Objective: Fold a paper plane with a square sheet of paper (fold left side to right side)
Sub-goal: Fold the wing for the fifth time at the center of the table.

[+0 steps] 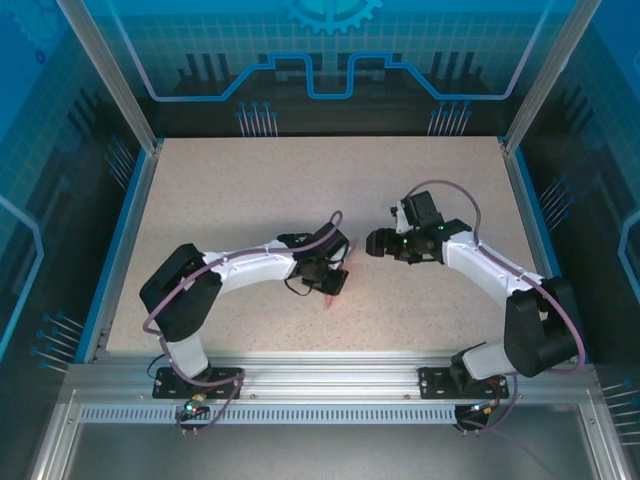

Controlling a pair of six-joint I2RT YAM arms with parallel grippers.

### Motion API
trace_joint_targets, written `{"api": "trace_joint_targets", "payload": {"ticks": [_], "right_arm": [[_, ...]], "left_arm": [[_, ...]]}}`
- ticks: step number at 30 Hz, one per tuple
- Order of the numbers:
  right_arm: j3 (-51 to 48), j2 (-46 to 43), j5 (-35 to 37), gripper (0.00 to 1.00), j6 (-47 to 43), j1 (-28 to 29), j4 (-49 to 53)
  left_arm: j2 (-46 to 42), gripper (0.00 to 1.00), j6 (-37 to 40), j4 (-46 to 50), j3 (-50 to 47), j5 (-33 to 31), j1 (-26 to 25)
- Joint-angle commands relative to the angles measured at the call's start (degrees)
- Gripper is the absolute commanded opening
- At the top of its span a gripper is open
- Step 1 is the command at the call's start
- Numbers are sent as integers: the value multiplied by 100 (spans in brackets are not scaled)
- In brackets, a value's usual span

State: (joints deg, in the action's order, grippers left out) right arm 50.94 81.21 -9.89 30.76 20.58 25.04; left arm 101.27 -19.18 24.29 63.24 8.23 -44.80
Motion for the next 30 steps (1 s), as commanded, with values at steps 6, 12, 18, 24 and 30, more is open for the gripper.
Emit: {"api": "trace_joint_targets", "payload": {"ticks": [6,12,18,24,30], "right_arm": [[-831,-233,-715,75,119,173,-1027],[-1105,-135,-747,75,360,496,-1597],[-1507,40,-794,72,829,698,-2635],[-1674,273,-734,67,1217,732,-3282],[-1692,622,-648,62,1607,842,-3772]], "left_arm": [[-23,5,-550,-1028,-582,1694,594],[102,5,-721,-1457,-734,2140,792],[244,5,-941,-1855,-878,2450,893],[375,5,-1224,-2402,-1113,2754,1049],[444,4,-1492,-2873,-1266,3032,1181]]}}
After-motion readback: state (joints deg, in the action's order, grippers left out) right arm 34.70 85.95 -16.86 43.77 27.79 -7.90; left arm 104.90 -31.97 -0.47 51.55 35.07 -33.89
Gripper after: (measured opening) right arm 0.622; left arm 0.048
